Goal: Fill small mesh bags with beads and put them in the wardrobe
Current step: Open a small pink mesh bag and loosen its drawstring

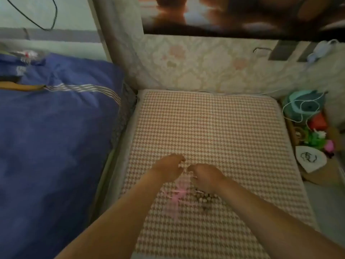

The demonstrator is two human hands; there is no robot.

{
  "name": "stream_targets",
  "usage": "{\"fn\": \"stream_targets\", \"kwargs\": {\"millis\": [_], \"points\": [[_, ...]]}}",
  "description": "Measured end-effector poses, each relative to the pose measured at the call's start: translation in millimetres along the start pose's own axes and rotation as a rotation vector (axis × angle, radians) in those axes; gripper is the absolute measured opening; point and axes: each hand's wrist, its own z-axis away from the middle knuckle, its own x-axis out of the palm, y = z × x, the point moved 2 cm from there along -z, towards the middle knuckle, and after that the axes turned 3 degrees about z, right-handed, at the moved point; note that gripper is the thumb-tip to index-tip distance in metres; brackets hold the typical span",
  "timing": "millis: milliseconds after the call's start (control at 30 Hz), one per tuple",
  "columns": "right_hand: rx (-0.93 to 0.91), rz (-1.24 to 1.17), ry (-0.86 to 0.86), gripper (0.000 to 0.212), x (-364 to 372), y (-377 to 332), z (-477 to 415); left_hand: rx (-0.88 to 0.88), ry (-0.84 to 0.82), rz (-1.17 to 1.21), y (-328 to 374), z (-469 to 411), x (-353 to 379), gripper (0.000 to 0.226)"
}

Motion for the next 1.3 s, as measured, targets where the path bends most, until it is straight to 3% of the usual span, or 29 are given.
{"fn": "stream_targets", "kwargs": {"millis": [100,200,300,400,500,633,733,833,967,1067,1167,1233,1300], "points": [[-0.01,0.051,0.046,0.037,40,11,-32,-0.012,-0.006,-0.025,-27,-29,35,0.047],[0.024,0.087,0.08,0.029,73,26,-57,0.012,-0.007,-0.029,-54,-52,65,0.026],[0.003,0.092,0.146,0.025,86,41,-76,0.107,0.083,0.052,-79,-71,84,0.02],[-0.036,-0.017,0.224,0.021,83,52,-86,0.255,0.163,0.131,-92,-86,91,0.021],[-0.038,-0.248,0.325,0.008,72,60,-93,0.24,0.255,0.326,-99,-95,86,0.022],[0.001,-0.622,0.396,0.042,59,58,-88,0.237,0.483,0.614,-97,-92,80,0.021],[0.0,-0.728,0.375,0.061,61,50,-67,0.236,0.567,0.811,-86,-72,81,0.021],[0.008,-0.805,0.421,0.069,72,40,-33,0.247,0.58,0.915,-71,-42,90,0.02],[0.107,-1.059,0.689,0.059,86,23,21,0.206,0.608,0.909,-57,6,103,0.02],[0.206,-0.872,0.845,0.036,106,6,61,0.198,0.645,0.894,-51,41,114,0.018],[0.157,-0.612,0.895,0.017,125,-14,92,0.138,0.677,0.872,-49,65,129,0.011],[0.058,-0.69,0.818,0.017,136,-28,107,0.137,0.653,0.865,-48,74,139,0.009],[-0.026,-0.855,0.686,0.031,145,-38,115,0.155,0.613,0.812,-46,79,149,0.01]]}}
